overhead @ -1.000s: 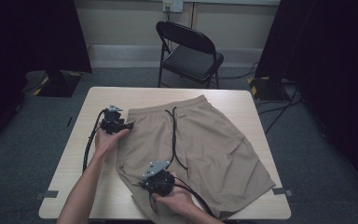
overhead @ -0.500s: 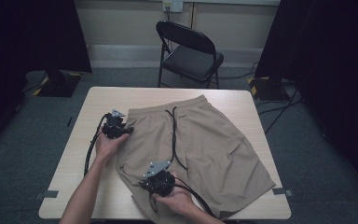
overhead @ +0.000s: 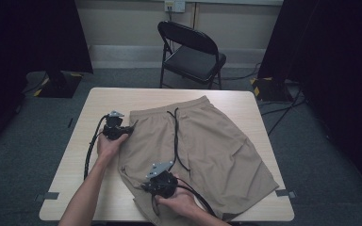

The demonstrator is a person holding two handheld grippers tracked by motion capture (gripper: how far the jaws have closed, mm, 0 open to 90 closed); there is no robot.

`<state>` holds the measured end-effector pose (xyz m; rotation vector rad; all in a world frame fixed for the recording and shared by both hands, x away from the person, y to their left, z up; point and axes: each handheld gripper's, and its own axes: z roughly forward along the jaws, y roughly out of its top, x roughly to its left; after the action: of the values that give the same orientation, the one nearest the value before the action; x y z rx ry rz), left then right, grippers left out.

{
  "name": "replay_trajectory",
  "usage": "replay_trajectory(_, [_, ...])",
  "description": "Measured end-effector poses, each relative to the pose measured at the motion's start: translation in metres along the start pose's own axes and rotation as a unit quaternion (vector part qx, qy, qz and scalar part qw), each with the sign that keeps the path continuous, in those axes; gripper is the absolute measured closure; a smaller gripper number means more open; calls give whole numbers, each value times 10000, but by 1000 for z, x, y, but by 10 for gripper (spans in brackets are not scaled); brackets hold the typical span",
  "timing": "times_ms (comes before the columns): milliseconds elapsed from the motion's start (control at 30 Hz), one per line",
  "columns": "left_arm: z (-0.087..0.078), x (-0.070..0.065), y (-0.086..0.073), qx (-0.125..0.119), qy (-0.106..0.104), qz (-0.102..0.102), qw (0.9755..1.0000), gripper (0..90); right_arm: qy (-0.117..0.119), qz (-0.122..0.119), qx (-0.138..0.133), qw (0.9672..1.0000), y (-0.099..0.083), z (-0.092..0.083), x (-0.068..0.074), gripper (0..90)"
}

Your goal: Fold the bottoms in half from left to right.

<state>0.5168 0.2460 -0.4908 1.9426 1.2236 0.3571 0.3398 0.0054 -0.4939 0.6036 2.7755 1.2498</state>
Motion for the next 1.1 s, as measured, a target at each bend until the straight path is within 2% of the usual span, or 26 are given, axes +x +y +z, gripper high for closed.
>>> replay_trajectory(167, [-8, -2, 3, -72, -156, -43, 9998, 891, 69, -2, -159, 9998, 5, -8, 1, 891])
replay_trajectory(233, [-11, -3, 4, -181, -184, -110, 9996, 891, 64, -7, -260, 9996, 9, -13, 1, 892])
replay_trajectory(267, [-13, -4, 5, -233, -170, -146, 9995, 891, 67, -8, -295, 9995, 10, -16, 2, 892])
replay_trajectory(367, [-18, -6, 10, -303, -119, -82, 9994, 891, 51, -51, -420, 9991, 15, -23, 2, 892])
replay_trajectory(533, [-27, -4, 18, -472, -213, -209, 9984, 891, -19, -108, -614, 9981, 22, -36, 2, 892])
replay_trajectory(800, [-38, -6, 36, -714, -466, -219, 9961, 891, -12, -57, -840, 9965, 29, -49, -1, 893])
replay_trajectory(867, [-41, -7, 38, -743, -450, -194, 9960, 891, -24, -81, -927, 9957, 32, -54, 0, 893])
replay_trajectory(1000, [-47, -5, 40, -865, -499, -302, 9945, 891, -20, -116, -1040, 9945, 37, -61, 3, 893])
replay_trajectory(1100, [-52, -4, 45, -843, -472, -272, 9950, 892, -32, -167, -1095, 9938, 39, -67, 5, 894])
